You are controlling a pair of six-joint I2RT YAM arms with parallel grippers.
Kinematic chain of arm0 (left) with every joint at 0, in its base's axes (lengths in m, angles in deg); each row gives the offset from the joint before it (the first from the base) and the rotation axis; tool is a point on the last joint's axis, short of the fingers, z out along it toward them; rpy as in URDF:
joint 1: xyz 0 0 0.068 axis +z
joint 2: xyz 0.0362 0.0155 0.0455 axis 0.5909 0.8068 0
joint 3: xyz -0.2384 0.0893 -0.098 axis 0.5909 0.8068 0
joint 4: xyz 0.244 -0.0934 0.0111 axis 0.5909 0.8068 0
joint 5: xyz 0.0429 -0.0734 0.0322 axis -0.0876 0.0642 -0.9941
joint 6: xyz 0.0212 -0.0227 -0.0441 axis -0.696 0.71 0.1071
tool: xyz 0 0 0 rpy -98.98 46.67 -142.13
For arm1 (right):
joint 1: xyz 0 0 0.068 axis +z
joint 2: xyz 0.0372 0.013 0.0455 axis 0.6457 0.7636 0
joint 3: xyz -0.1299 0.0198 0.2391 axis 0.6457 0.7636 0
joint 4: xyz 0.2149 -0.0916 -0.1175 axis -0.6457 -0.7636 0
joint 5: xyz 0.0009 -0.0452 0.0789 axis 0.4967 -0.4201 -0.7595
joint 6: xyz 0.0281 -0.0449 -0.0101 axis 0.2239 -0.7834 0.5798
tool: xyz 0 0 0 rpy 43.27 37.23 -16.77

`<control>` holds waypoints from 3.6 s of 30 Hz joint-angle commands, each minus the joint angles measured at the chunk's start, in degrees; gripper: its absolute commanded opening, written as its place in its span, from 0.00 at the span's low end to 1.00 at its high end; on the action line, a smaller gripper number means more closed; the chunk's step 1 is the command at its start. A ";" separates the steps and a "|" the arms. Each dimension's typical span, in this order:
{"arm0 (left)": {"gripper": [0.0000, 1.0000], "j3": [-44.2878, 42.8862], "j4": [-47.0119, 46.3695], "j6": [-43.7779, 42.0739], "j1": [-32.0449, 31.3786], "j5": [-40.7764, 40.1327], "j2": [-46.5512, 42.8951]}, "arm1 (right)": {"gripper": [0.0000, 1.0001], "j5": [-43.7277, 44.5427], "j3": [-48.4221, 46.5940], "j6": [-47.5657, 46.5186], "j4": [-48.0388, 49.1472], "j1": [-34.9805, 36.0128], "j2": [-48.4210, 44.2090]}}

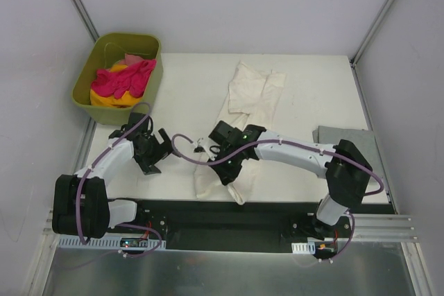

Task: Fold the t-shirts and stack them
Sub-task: Fold the tshirt

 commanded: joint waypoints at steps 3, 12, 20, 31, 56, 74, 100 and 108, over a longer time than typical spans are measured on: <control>0.99 -4.31 1.12 -1.46 0.58 0.12 2.11 | 0.01 4.41 -6.77 -2.17 -7.35 -9.28 -0.92; 0.99 -8.96 1.20 -2.96 0.58 1.70 6.77 | 0.01 6.79 -16.18 -5.42 -10.52 -20.19 5.05; 0.99 -11.96 1.12 -3.48 0.58 2.66 9.76 | 0.01 6.35 -23.57 -9.20 -13.42 -26.70 10.95; 0.99 -14.16 1.12 -3.75 0.58 4.60 10.82 | 0.01 3.28 -30.95 -12.36 -15.09 -32.24 17.72; 0.99 -25.04 0.94 -4.36 -11.37 4.34 15.29 | 0.75 18.46 -40.89 -17.03 -10.97 -38.13 26.00; 0.99 -23.39 -0.55 -4.89 -14.63 3.03 15.22 | 1.00 -6.58 -10.92 4.15 5.99 -31.47 2.34; 0.99 -11.61 3.22 -5.86 -7.95 -2.52 1.59 | 1.00 23.92 -27.93 10.84 14.52 -23.71 25.10; 0.99 -11.61 3.58 -5.59 -7.86 -4.10 -0.95 | 1.00 22.26 -41.76 10.75 15.67 -29.25 29.86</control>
